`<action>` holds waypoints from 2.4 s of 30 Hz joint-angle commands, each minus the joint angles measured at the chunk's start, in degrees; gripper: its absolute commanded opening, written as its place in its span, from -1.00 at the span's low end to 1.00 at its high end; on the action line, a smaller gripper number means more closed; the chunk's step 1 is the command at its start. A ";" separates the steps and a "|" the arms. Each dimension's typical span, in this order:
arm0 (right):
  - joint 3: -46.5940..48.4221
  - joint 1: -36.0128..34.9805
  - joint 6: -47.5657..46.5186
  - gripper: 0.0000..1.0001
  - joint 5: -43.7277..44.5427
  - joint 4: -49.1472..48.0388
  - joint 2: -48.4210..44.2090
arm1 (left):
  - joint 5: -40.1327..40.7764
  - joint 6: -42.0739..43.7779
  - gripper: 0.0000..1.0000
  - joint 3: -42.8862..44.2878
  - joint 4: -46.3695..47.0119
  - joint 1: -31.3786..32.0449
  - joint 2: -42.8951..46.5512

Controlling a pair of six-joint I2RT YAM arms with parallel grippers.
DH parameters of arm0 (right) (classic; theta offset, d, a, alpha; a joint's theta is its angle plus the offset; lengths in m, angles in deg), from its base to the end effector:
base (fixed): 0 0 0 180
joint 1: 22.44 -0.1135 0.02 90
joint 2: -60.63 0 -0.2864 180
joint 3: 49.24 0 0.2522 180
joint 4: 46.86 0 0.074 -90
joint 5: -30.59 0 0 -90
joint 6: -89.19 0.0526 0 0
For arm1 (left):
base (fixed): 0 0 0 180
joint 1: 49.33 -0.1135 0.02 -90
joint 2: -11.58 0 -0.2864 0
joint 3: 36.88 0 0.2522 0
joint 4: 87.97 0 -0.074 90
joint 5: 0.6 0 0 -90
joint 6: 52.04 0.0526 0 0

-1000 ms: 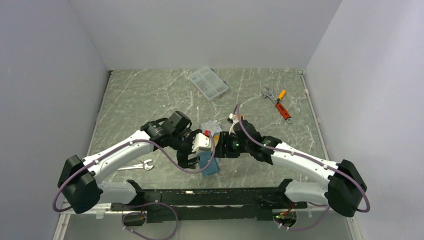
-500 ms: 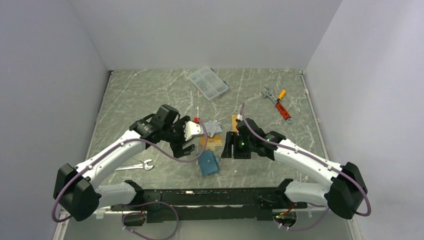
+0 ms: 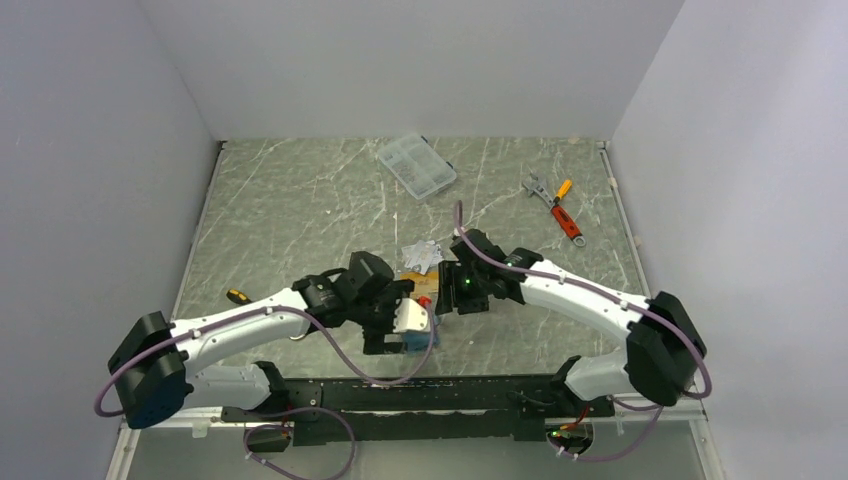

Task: Put the credit cards into the card holder
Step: Close the card holder at the center of the board.

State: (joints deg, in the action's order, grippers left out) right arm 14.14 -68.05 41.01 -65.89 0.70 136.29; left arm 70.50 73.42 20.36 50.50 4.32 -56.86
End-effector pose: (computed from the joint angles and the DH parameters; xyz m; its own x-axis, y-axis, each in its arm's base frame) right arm 0.1769 0.1892 0.2282 -0.9506 -0.0240 -0.3094 -0.1554 0.8998 0.4077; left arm 0.1268 -0.2011 0.2324 0.1253 0.7557 -0.6428 0.9890 -0.0438 0.1414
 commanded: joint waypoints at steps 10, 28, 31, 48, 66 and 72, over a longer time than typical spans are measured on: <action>7.90 -1.17 -4.88 0.08 0.06 1.87 9.94 | 10.06 5.86 0.99 -3.92 13.03 12.72 -6.50; 10.85 -1.05 -8.59 -0.43 3.16 5.65 14.35 | 6.42 9.21 0.17 -4.83 11.01 12.80 -10.99; 10.60 -0.86 -8.76 -0.49 3.38 5.73 14.26 | 6.45 9.56 0.07 -4.82 10.27 12.80 -11.04; 9.59 0.83 -10.27 -0.91 3.99 5.71 14.87 | 4.66 10.72 -0.12 -3.85 7.19 10.82 -10.99; 8.51 0.74 -10.57 -0.50 1.27 3.24 16.58 | 3.83 11.14 -0.18 -3.07 5.95 10.07 -12.08; 10.13 0.60 -10.35 -0.21 2.12 3.89 13.73 | 3.35 10.88 -0.20 -2.81 5.60 9.99 -12.10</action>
State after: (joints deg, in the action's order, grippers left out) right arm 22.87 -67.48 30.76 -64.21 4.94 152.51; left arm 75.31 83.87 16.19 59.20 14.66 -68.18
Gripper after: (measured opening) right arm 0.377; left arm 0.410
